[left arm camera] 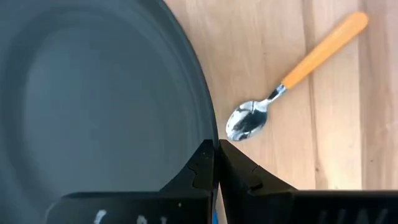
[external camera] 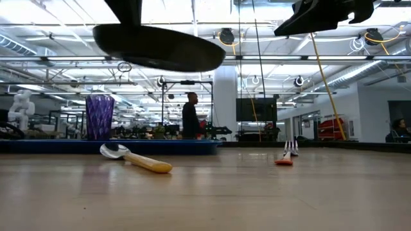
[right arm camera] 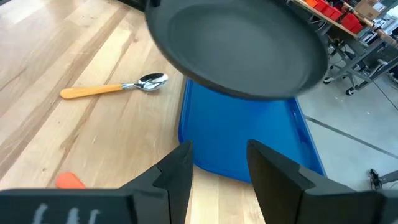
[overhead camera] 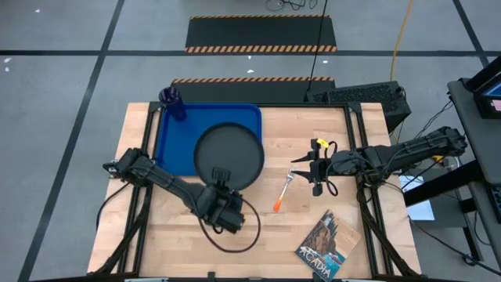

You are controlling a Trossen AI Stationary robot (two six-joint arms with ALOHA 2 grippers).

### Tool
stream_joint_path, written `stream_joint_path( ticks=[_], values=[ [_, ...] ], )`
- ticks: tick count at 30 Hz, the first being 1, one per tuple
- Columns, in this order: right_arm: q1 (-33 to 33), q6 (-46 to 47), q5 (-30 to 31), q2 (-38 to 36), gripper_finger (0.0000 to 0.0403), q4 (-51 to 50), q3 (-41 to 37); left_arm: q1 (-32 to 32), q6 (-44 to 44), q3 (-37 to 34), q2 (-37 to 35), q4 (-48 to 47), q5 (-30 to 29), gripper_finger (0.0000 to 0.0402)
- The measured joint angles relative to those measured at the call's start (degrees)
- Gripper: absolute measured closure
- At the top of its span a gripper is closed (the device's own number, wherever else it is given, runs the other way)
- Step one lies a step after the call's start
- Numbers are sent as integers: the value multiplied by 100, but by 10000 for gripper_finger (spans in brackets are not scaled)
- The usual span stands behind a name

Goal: Pick and place plate/cup/fork/spoon on tray
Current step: Put the black plate on the blue tray

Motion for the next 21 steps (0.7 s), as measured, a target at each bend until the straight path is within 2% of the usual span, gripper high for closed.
stream_joint_path(
  ticks=[14, 21],
  values=[
    [0, 129, 2, 0, 257, -264, 0, 703, 566, -2, -124, 262, -151, 394],
    [0, 173, 2, 0, 257, -339, 0, 1071, 581, -346, -124, 376, -155, 394]
  ],
)
